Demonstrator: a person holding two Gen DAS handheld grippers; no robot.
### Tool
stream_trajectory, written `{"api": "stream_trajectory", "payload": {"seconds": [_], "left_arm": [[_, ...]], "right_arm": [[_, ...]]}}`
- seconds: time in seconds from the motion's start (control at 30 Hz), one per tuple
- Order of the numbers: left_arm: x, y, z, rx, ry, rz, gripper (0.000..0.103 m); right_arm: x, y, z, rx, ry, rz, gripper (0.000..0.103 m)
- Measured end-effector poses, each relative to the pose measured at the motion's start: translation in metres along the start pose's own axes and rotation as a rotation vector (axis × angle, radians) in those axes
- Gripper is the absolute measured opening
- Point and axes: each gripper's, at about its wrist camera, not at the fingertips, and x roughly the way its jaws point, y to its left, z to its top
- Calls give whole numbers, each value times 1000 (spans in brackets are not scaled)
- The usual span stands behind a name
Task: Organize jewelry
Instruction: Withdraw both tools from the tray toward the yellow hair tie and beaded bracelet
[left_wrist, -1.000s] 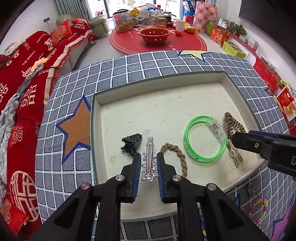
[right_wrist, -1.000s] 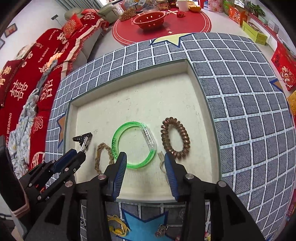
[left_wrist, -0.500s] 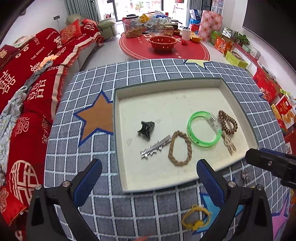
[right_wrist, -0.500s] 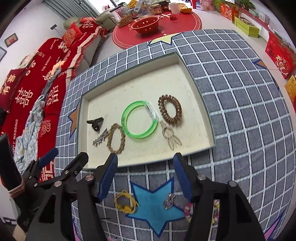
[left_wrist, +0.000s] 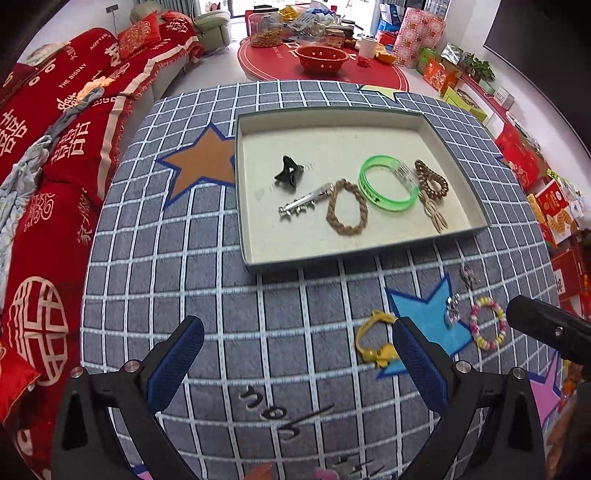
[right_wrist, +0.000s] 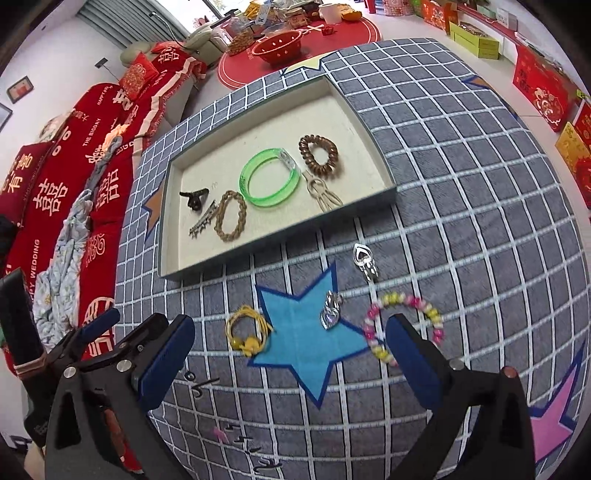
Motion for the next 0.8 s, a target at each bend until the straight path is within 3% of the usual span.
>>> {"api": "stream_trajectory", "payload": {"seconds": [0.27,0.37,0.6,0.8], "left_arm": [[-10,-1,-24,21,14,44,103],[-8,2,-36,18,23,31,103],[9,8,-72,12,127,-5,103],[19,7,-90,-1,143,-2,103]], "right_arm": [[-18,-8,-31,8,-55,-21,103],[-19,-17,-43,34,-20,-35,103],[-10,-41,-78,59,78,-136,103],[-2,-62,-103,82,126,-182,103]]}}
